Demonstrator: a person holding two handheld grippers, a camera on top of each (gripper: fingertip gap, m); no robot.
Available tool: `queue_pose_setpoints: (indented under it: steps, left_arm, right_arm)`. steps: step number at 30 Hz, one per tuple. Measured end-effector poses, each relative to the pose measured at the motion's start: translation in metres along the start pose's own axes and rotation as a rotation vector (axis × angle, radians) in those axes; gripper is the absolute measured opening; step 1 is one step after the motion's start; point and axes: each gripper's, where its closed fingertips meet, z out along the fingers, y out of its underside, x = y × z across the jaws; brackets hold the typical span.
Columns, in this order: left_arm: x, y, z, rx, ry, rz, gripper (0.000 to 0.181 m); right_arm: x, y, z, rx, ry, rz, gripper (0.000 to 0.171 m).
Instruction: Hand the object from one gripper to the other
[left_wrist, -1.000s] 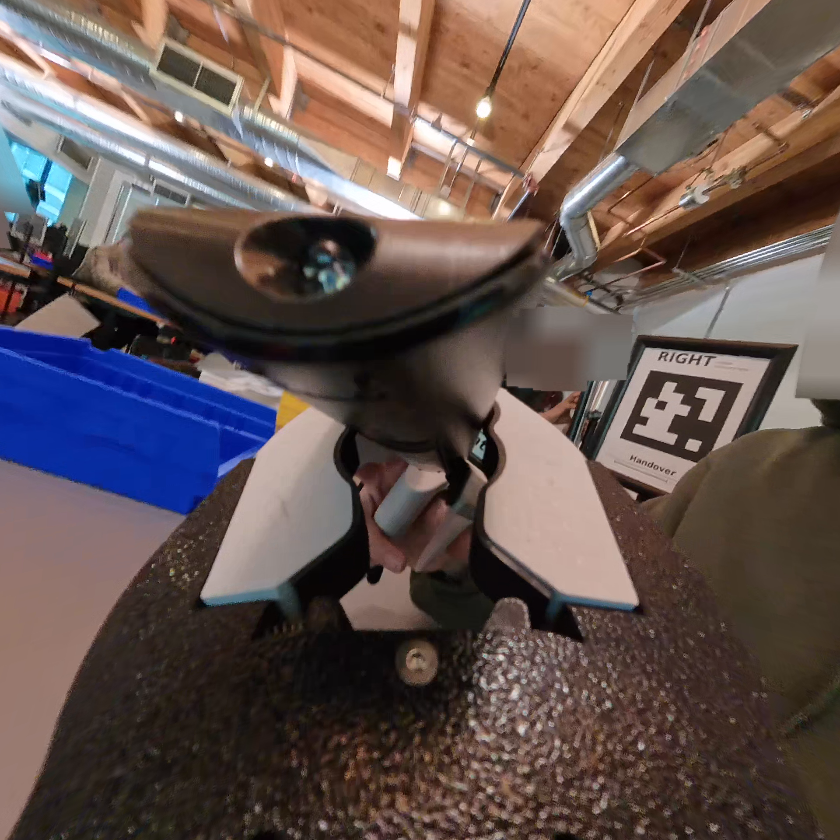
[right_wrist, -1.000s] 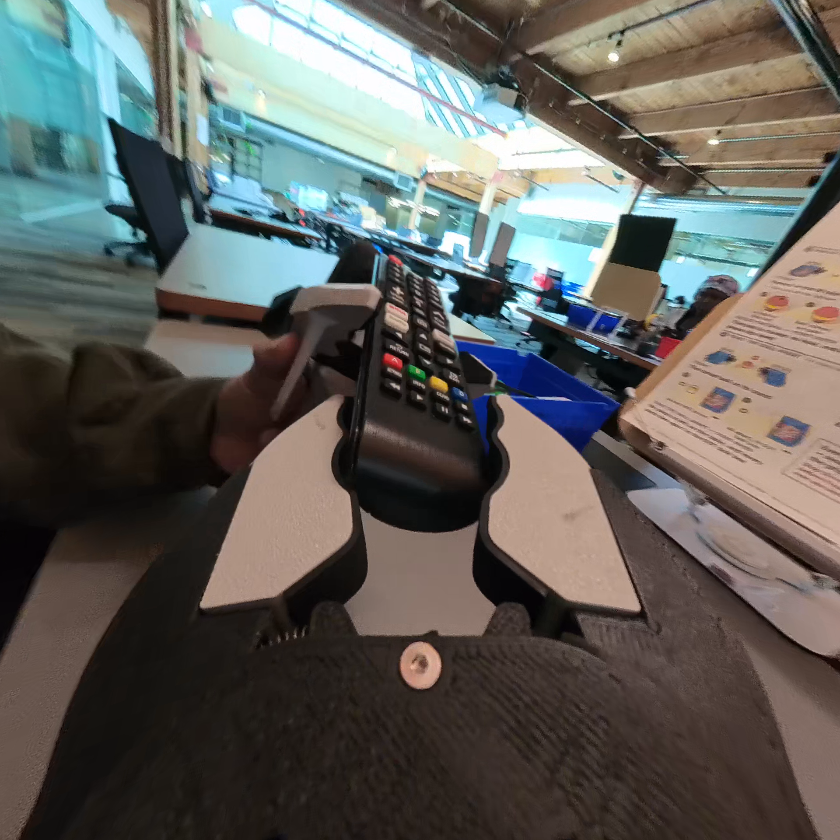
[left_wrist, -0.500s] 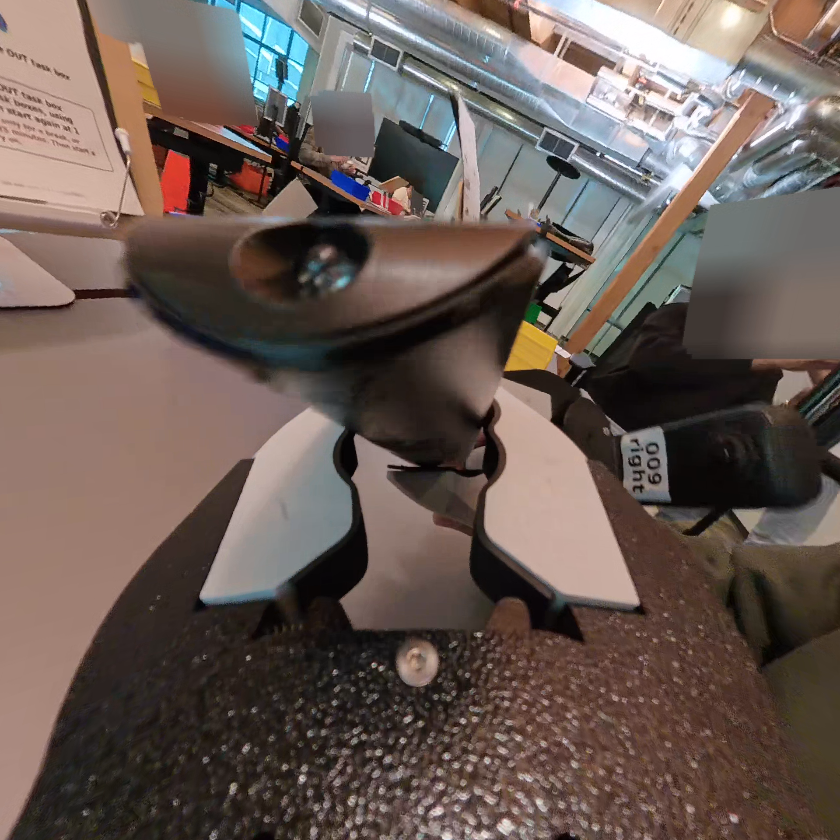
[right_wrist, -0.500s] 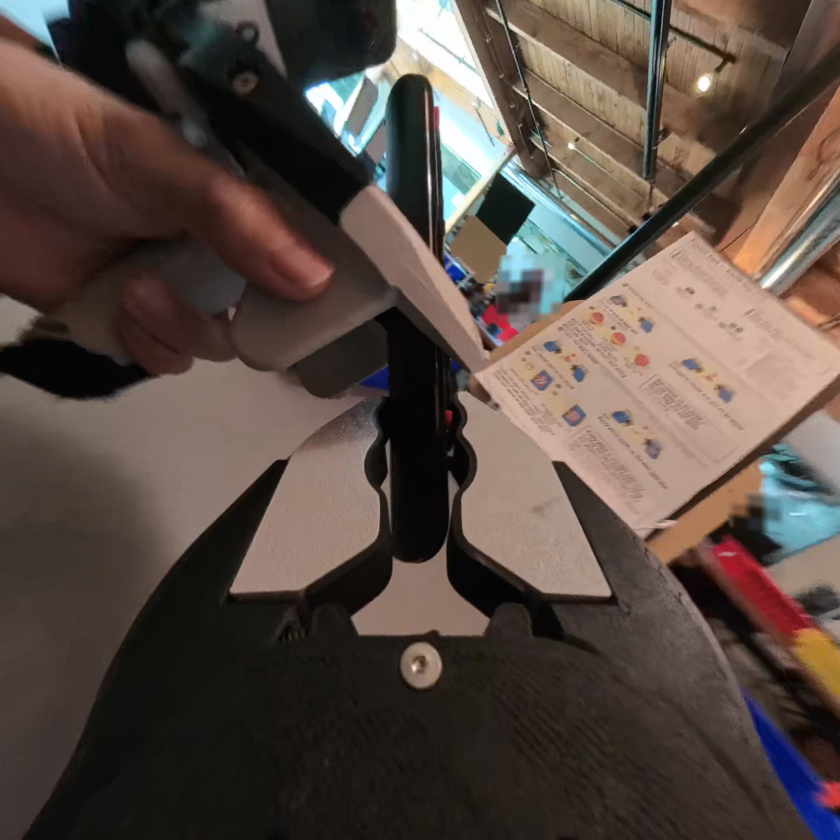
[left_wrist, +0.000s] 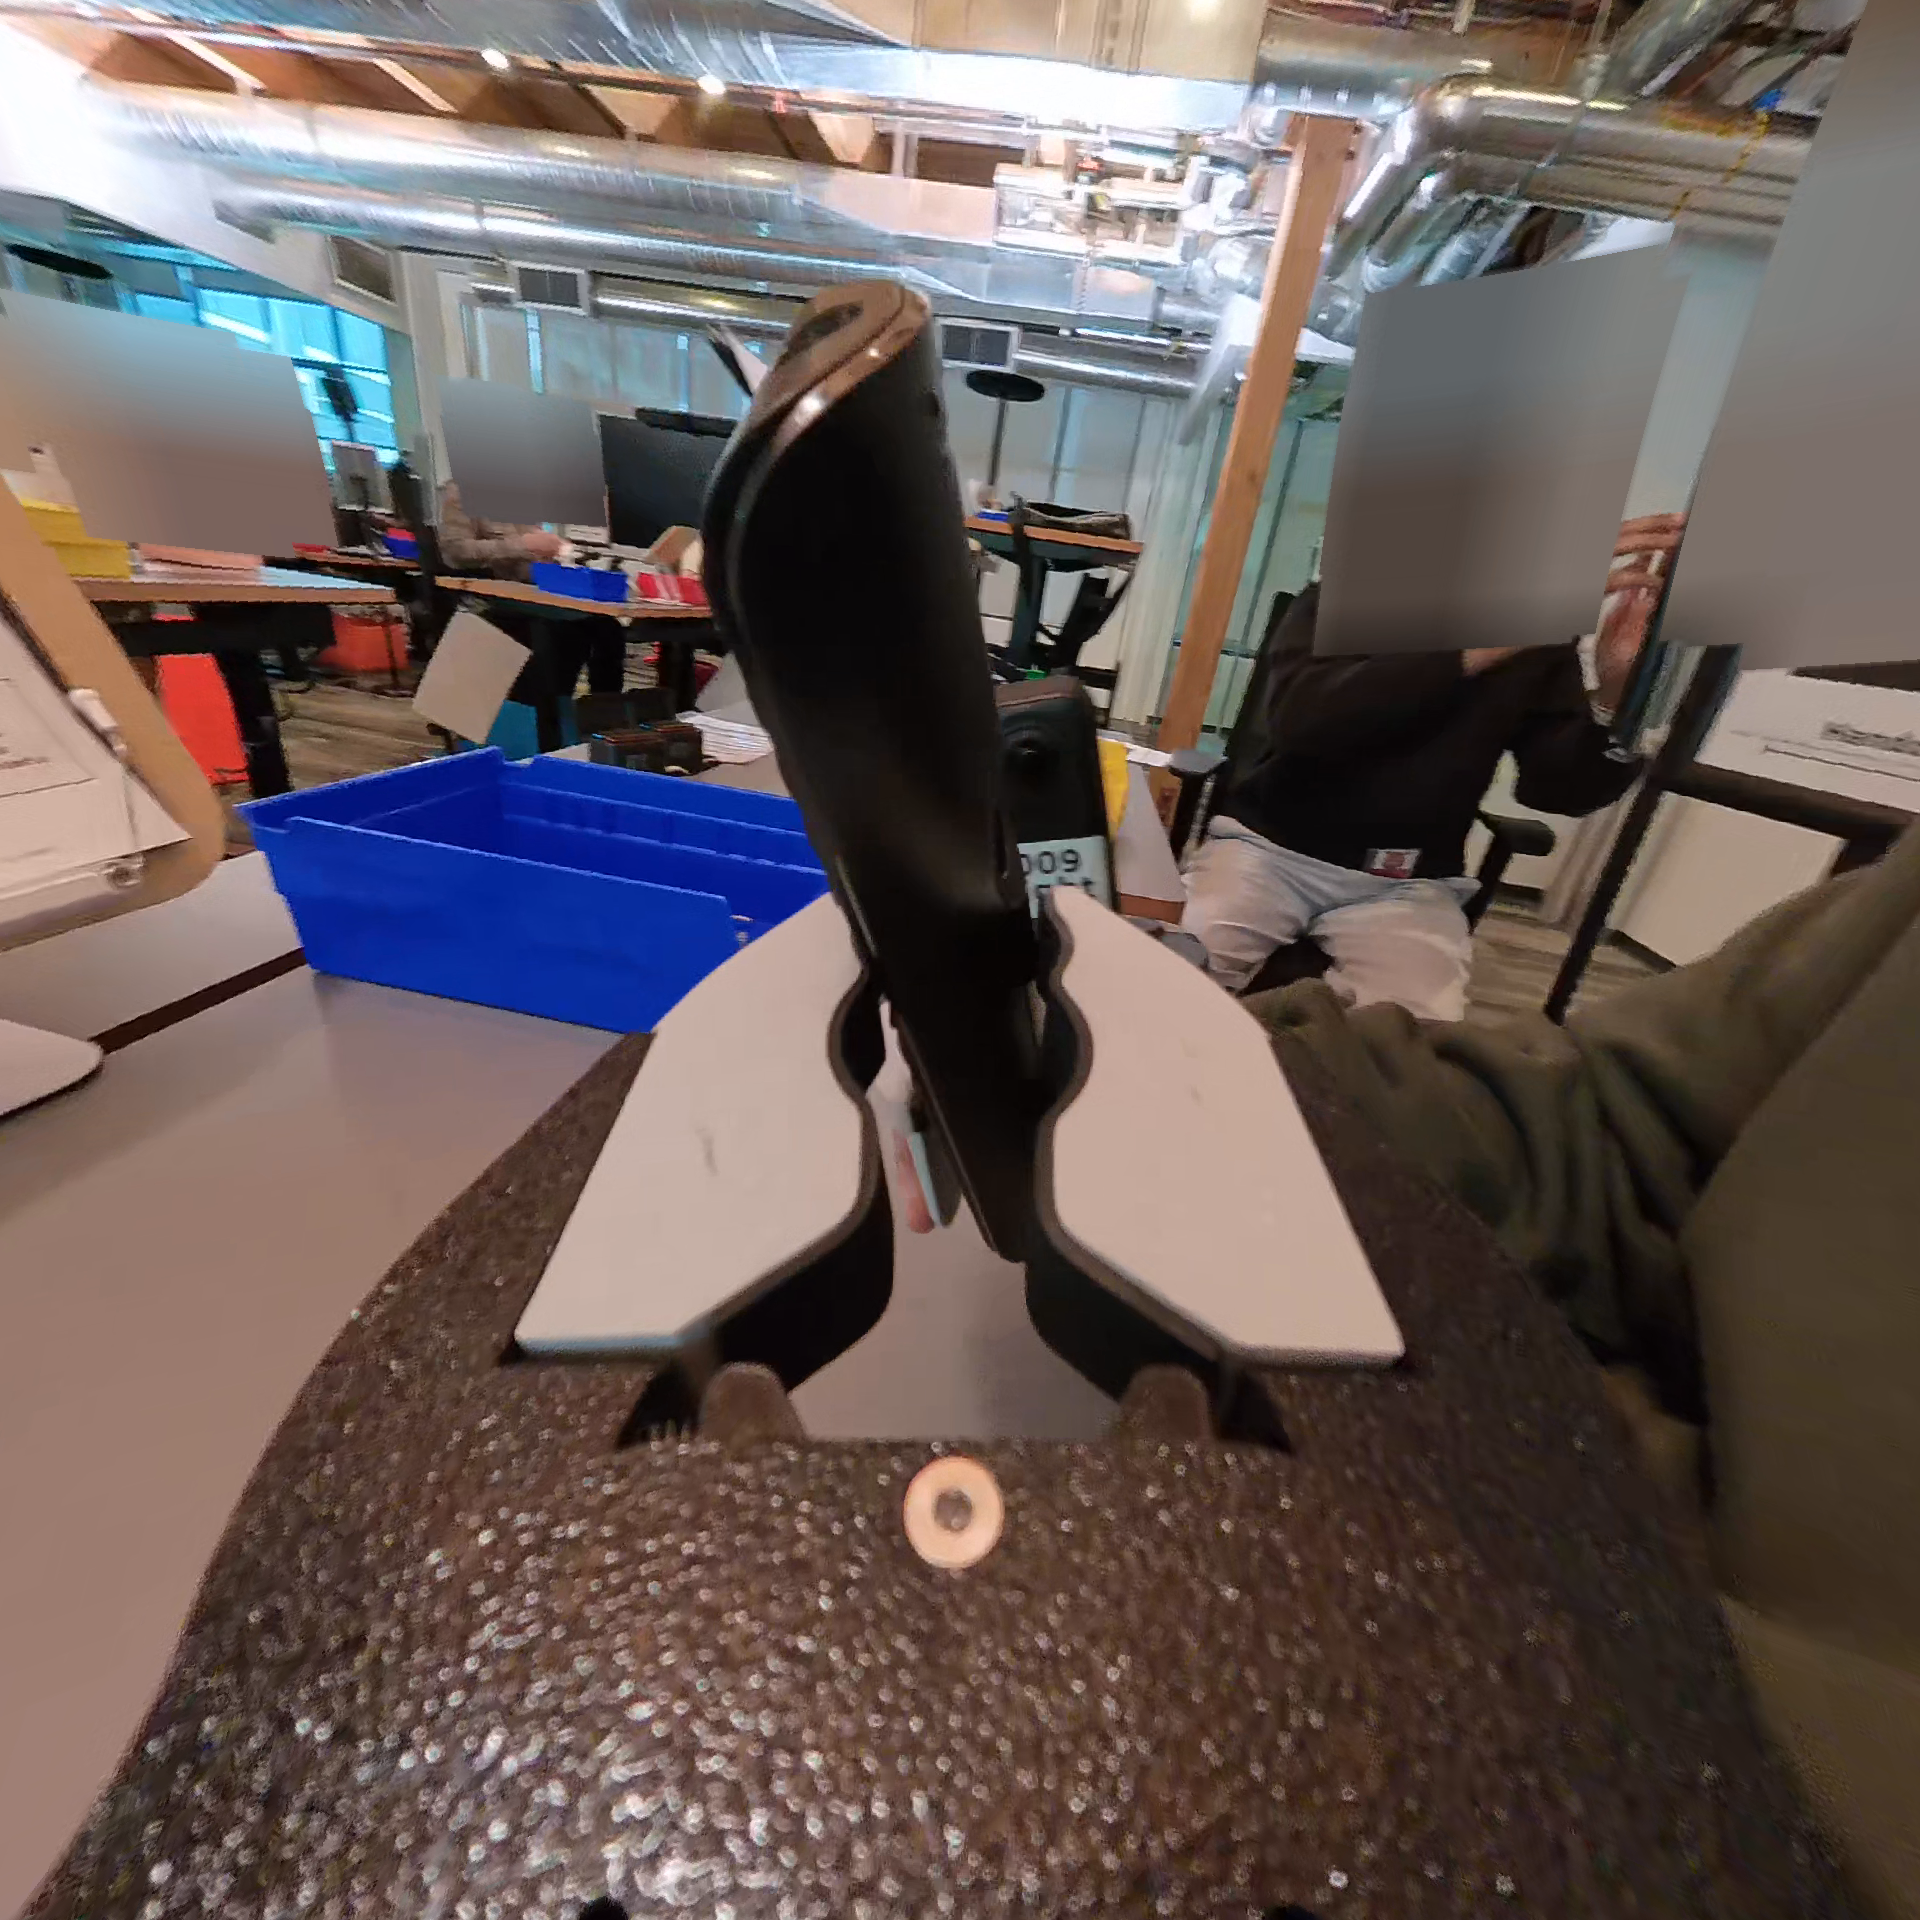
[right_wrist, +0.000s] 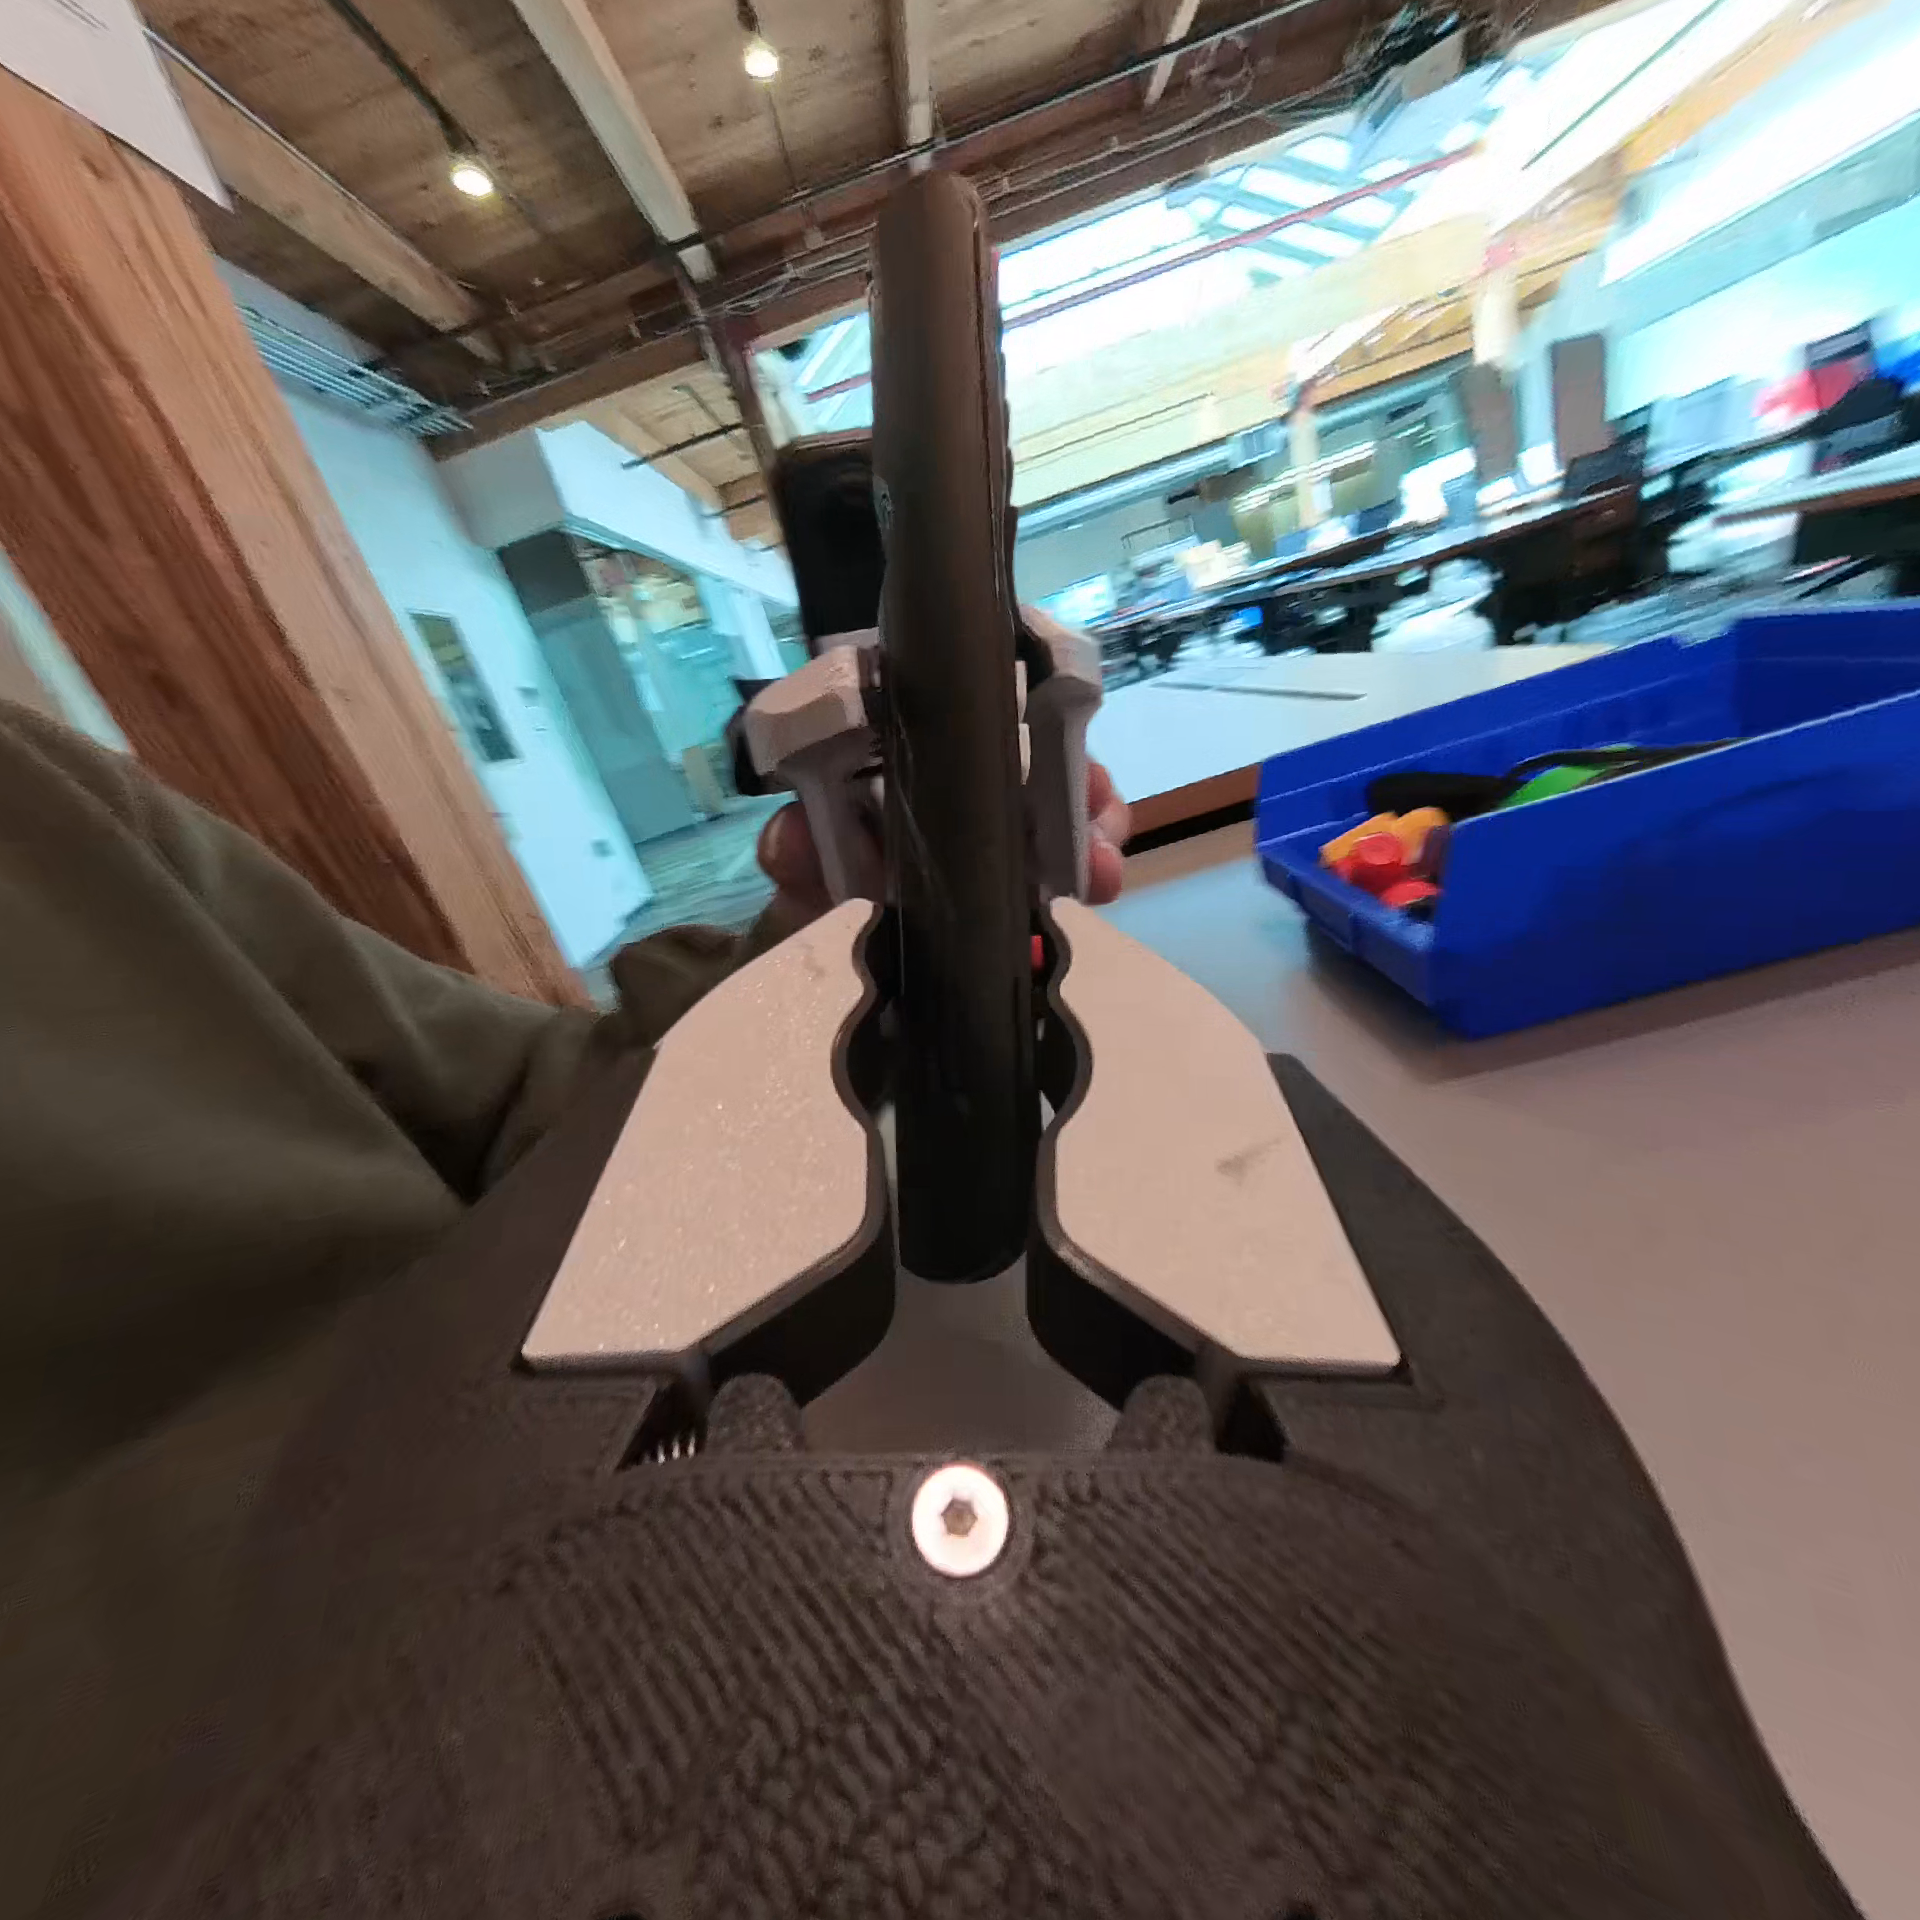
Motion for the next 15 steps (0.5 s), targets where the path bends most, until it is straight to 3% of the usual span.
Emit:
queue_pose_setpoints:
  steps: [3, 6, 11, 15]
  left_arm:
    - [-0.021, 0.001, 0.001, 0.009, -0.160, -0.039, 0.025]
    - [-0.042, 0.009, -0.002, 0.012, -0.363, -0.138, 0.024]
    - [-0.034, 0.021, 0.013, 0.004, -0.508, -0.087, 0.024]
    - [-0.030, 0.021, 0.014, 0.004, -0.544, -0.043, 0.024]
  right_arm:
    - [0.032, -0.002, -0.011, -0.027, 0.292, -0.266, 0.047]
    - [0.050, 0.006, -0.018, -0.195, 0.528, -0.638, 0.064]
    - [0.062, 0.013, -0.015, -0.345, 0.728, -0.930, 0.060]
    - [0.064, 0.011, -0.018, -0.372, 0.784, -0.959, 0.057]
